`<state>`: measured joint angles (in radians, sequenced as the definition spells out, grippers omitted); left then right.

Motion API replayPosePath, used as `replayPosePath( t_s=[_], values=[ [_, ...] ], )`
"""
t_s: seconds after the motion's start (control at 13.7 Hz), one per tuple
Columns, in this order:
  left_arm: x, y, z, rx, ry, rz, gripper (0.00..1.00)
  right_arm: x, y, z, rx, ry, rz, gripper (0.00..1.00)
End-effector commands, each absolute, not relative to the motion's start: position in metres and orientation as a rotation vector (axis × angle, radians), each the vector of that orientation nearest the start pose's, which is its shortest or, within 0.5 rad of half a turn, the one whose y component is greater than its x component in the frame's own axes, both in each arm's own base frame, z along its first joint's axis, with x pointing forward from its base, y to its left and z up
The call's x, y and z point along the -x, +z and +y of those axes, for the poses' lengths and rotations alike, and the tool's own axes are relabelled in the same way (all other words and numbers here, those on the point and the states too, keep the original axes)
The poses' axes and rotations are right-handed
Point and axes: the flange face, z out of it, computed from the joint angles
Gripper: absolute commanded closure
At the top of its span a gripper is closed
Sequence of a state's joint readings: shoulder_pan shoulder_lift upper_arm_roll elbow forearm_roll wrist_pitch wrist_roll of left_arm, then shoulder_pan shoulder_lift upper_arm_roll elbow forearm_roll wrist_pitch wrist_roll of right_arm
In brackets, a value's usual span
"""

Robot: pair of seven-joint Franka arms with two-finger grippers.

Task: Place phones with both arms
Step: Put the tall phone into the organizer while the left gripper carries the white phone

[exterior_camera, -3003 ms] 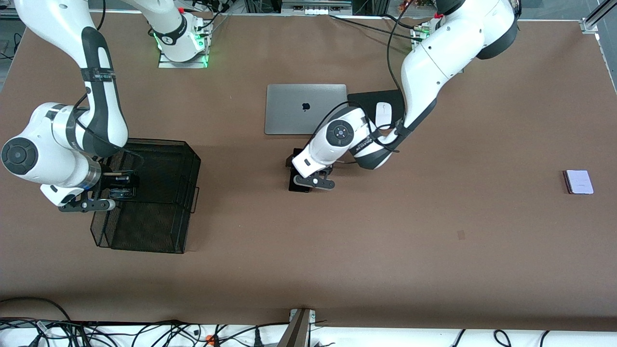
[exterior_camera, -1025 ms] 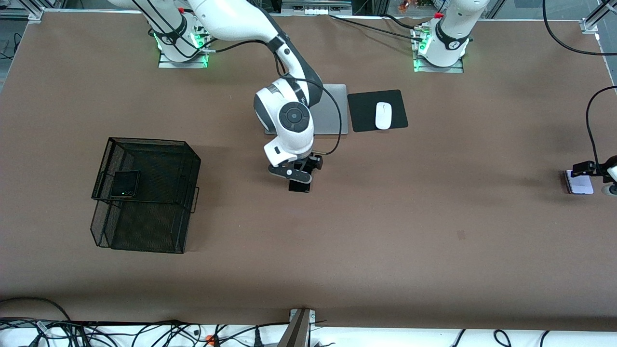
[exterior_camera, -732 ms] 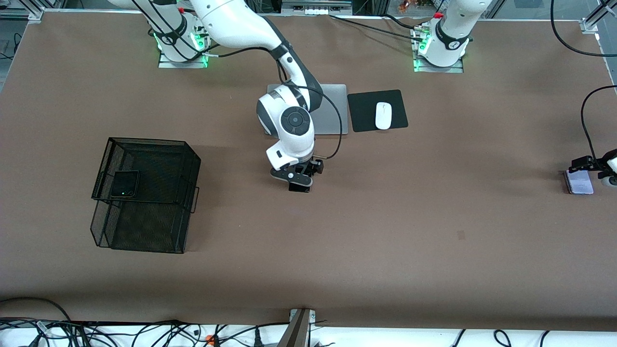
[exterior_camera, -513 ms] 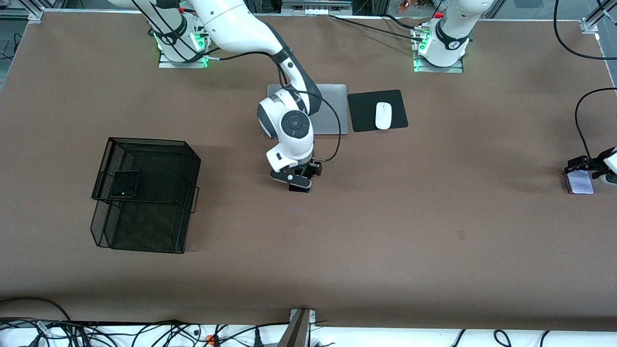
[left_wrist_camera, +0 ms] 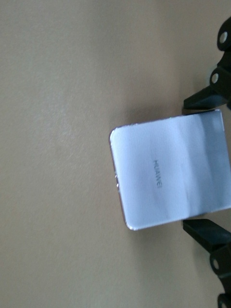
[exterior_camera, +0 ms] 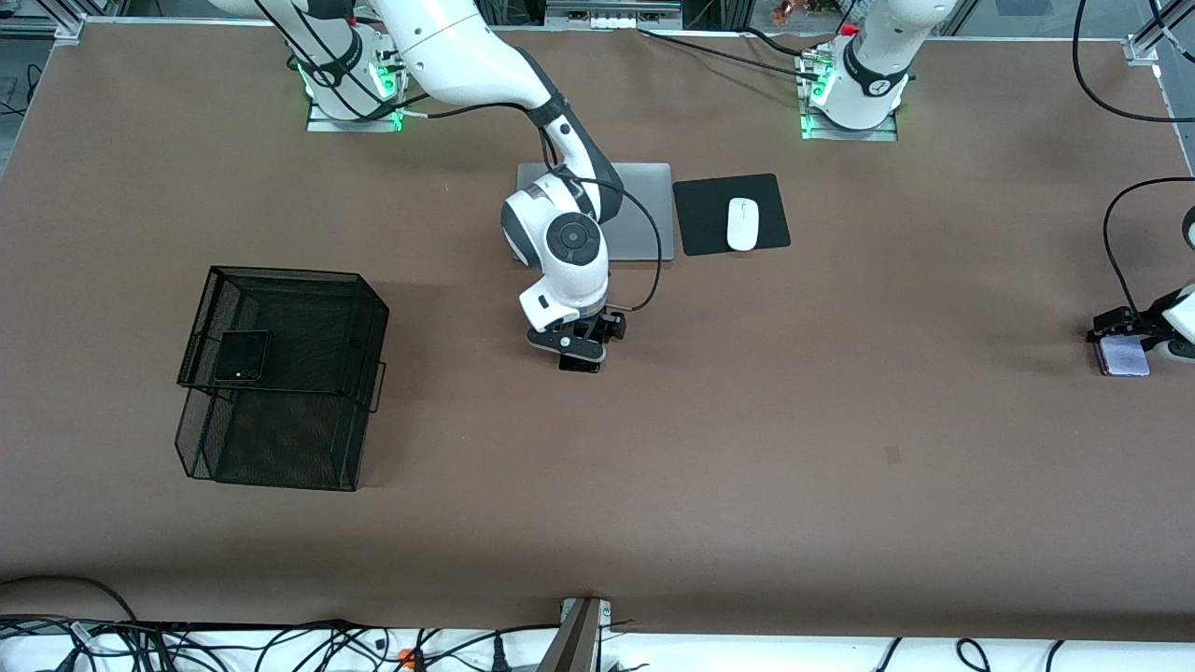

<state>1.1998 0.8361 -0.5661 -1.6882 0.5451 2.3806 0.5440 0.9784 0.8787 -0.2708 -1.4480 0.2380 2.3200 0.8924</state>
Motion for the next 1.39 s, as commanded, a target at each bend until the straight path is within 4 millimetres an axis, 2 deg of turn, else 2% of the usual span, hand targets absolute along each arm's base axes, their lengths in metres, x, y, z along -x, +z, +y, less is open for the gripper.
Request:
replayPosePath(
  t_s=[0.0, 0.07, 0.15, 0.22, 0.37, 0.44, 0.51, 0.59, 0.73, 0.81, 0.88, 1.03, 1.1, 1.17, 1.32],
  values=[
    [-0.525, 0.168, 0.442, 3.144, -0.109, 0.210, 0.00, -0.519, 0.176, 0.501, 3.108, -0.067, 0.339, 0.55],
    [-0.525, 0.168, 0.441, 3.146, -0.109, 0.208, 0.00, -0.519, 0.175, 0.501, 3.111, -0.068, 0.331, 0.74],
    [-0.524, 0.166, 0.441, 3.148, -0.106, 0.208, 0.07, -0.518, 0.176, 0.502, 3.116, -0.065, 0.318, 0.90],
    [-0.524, 0.166, 0.441, 3.148, -0.106, 0.208, 0.23, -0.520, 0.180, 0.503, 3.113, -0.071, 0.308, 1.00],
    [-0.525, 0.166, 0.440, 3.149, -0.105, 0.211, 0.44, -0.521, 0.195, 0.505, 3.113, -0.064, 0.298, 1.00],
    [-0.525, 0.165, 0.440, 3.149, -0.104, 0.221, 0.57, -0.523, 0.208, 0.503, 3.123, -0.040, 0.284, 1.00],
    [-0.525, 0.166, 0.439, 3.145, -0.100, 0.239, 0.64, -0.525, 0.225, 0.504, 3.131, -0.012, 0.270, 1.00],
    [-0.529, 0.169, 0.436, 3.141, -0.104, 0.240, 0.68, -0.532, 0.240, 0.499, 3.151, 0.015, 0.283, 1.00],
    [-0.540, 0.178, 0.427, 3.132, -0.102, 0.267, 0.68, -0.545, 0.286, 0.481, 3.185, 0.074, 0.280, 1.00],
    [-0.542, 0.188, 0.428, 3.123, -0.094, 0.272, 0.68, -0.552, 0.320, 0.465, 3.197, 0.100, 0.238, 1.00],
    [-0.547, 0.195, 0.424, 3.130, -0.057, 0.288, 0.68, -0.562, 0.348, 0.440, 3.206, 0.117, 0.178, 1.00],
    [-0.569, 0.225, 0.413, 3.125, 0.033, 0.332, 0.68, -0.580, 0.393, 0.372, 3.243, 0.214, 0.122, 1.00],
    [-0.583, 0.244, 0.405, 3.115, 0.089, 0.355, 0.68, -0.589, 0.408, 0.334, 3.246, 0.239, 0.085, 1.00],
    [-0.598, 0.266, 0.395, 3.103, 0.152, 0.380, 0.68, -0.595, 0.424, 0.288, 3.232, 0.247, 0.054, 1.00],
    [-0.617, 0.302, 0.373, 3.084, 0.255, 0.415, 0.68, -0.601, 0.434, 0.208, 3.203, 0.273, -0.020, 1.00]
  ],
)
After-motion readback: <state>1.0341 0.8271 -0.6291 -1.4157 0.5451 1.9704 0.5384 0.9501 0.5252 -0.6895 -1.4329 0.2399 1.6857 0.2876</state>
